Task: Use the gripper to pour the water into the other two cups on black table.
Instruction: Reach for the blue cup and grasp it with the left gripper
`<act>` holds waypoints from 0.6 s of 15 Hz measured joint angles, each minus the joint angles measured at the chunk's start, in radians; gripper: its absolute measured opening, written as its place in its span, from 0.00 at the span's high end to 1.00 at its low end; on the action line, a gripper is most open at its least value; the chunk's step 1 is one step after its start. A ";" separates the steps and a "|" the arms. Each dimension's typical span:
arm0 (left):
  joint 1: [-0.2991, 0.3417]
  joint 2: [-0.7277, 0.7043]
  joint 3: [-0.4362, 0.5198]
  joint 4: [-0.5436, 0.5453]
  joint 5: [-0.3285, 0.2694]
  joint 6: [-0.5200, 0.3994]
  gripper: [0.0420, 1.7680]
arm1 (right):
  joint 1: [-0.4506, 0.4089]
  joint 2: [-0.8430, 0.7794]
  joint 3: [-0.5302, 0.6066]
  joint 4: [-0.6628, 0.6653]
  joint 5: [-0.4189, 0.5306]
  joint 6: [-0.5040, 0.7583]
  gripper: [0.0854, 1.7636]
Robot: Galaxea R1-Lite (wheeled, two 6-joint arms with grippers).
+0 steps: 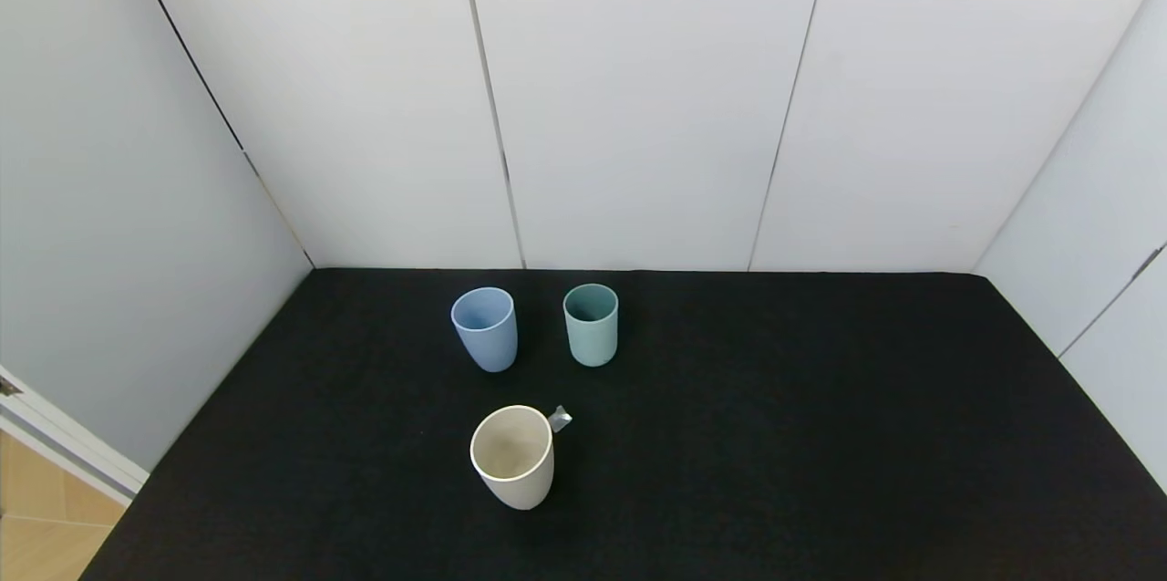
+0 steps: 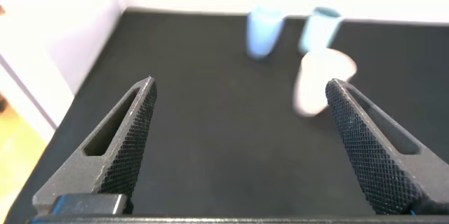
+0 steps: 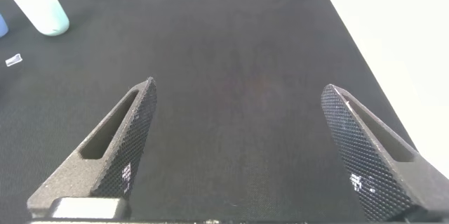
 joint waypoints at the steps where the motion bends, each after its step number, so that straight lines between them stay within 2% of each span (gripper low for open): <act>1: 0.000 0.010 -0.049 0.023 -0.024 -0.004 0.03 | 0.000 0.000 0.000 0.000 0.000 0.000 0.03; 3: 0.000 0.052 -0.108 0.033 -0.052 -0.007 0.03 | 0.000 0.000 0.000 0.000 0.000 0.000 0.03; 6: -0.008 0.175 -0.178 0.033 -0.064 -0.006 0.03 | 0.000 0.000 0.000 0.000 0.000 0.000 0.03; 9: -0.058 0.349 -0.251 0.028 -0.068 -0.004 0.03 | 0.000 0.000 0.000 0.000 0.000 0.000 0.03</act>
